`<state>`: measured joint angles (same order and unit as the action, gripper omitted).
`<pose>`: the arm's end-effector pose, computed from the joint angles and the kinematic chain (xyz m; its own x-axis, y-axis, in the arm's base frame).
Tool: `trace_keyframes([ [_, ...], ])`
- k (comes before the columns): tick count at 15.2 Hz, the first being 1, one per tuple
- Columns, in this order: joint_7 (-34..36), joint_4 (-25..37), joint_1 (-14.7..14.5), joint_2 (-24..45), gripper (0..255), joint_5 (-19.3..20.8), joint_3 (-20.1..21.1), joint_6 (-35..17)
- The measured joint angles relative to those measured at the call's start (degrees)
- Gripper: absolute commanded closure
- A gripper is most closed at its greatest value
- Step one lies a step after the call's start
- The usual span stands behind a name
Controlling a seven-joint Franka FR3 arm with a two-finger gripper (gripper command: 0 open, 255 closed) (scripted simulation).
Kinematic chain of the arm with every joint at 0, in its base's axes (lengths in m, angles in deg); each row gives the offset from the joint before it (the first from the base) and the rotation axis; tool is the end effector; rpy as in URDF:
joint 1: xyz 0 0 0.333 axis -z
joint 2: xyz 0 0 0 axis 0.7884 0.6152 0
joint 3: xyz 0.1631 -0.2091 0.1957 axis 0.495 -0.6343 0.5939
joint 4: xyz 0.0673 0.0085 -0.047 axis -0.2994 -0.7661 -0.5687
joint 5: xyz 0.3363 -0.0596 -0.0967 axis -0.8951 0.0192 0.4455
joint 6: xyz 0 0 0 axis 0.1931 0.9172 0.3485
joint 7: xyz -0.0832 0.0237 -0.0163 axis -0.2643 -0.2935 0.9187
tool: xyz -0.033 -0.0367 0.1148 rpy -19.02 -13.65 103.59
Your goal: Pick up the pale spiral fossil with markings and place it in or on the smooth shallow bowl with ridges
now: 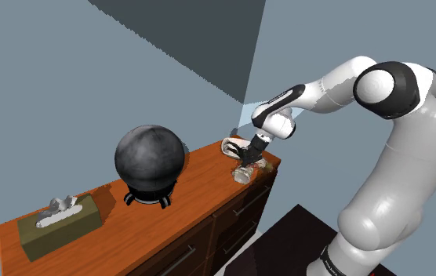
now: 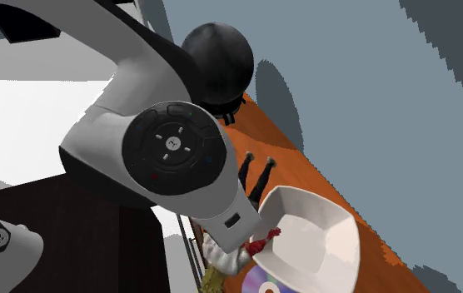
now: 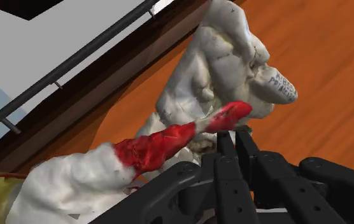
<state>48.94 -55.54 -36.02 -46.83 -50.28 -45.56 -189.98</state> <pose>0.4693 -0.1321 0.3070 0.8905 -0.4549 -0.0076 -0.4265 -0.8288 -0.3622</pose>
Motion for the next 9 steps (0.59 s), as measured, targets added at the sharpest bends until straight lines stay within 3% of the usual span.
trace_keyframes([
  [1, -0.15, -1.52, -0.61, -0.61, 255, -1.02, 0.63, -3.57],
  [2, -0.15, -1.47, -0.61, -0.72, 0, -1.05, 0.63, -4.23],
  [3, -0.16, -1.33, -0.74, -0.81, 0, -1.13, 0.82, -3.69],
  [4, 1.67, 0.20, -0.40, -0.59, 0, 0.00, 0.38, 0.06],
  [7, 10.52, 7.87, 1.78, 2.93, 0, 3.77, -1.80, 20.02],
  [9, 13.02, 11.11, 2.60, 4.86, 0, 4.19, -2.37, 27.07],
])
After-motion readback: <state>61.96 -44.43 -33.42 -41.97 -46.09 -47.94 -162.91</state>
